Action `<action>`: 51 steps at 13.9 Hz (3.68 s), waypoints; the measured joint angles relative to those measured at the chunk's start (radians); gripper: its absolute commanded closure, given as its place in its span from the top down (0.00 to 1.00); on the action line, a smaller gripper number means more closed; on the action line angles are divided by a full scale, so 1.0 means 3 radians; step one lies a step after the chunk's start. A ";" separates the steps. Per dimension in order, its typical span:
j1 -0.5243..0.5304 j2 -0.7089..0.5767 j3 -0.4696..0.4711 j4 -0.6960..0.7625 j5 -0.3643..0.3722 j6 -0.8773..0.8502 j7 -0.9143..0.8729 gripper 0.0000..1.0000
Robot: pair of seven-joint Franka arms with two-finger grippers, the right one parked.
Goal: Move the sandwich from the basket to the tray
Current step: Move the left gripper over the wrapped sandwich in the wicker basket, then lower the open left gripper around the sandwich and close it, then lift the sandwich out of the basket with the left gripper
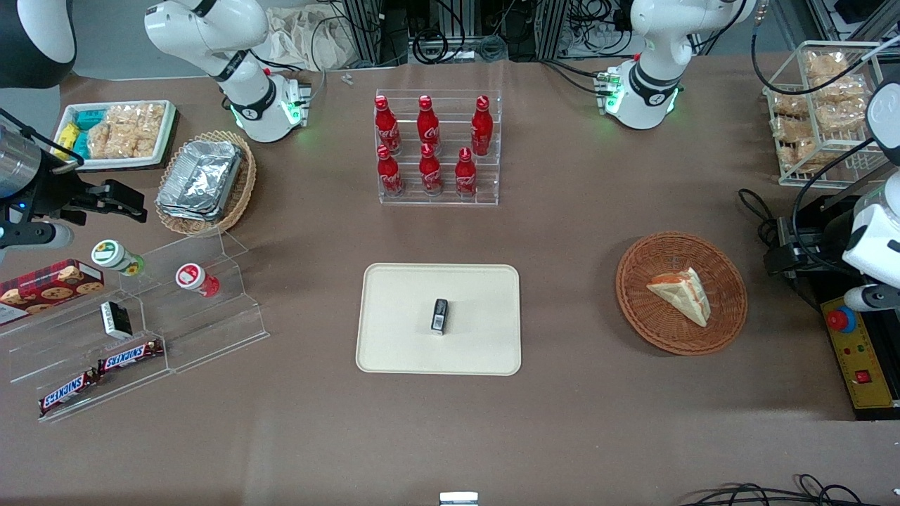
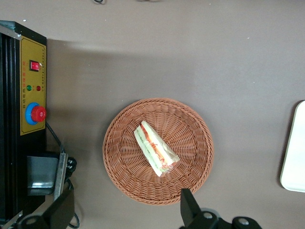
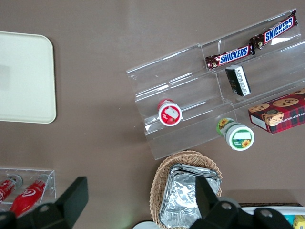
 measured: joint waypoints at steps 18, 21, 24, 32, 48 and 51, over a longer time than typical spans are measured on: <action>-0.0216 0.0352 -0.0006 -0.0993 0.0110 0.0882 -0.2159 1.00; -0.0215 0.0377 0.0007 -0.1231 0.0111 0.1162 -0.2295 1.00; -0.0213 0.0379 0.0021 -0.1397 0.0111 0.1387 -0.2323 1.00; -0.0187 0.0558 0.0127 -0.1861 0.0111 0.2156 -0.2329 0.99; -0.0185 0.0583 0.0143 -0.1601 0.0111 0.1923 -0.2356 0.00; -0.0200 0.0489 0.0123 -0.1199 0.0112 0.1302 -0.2150 0.00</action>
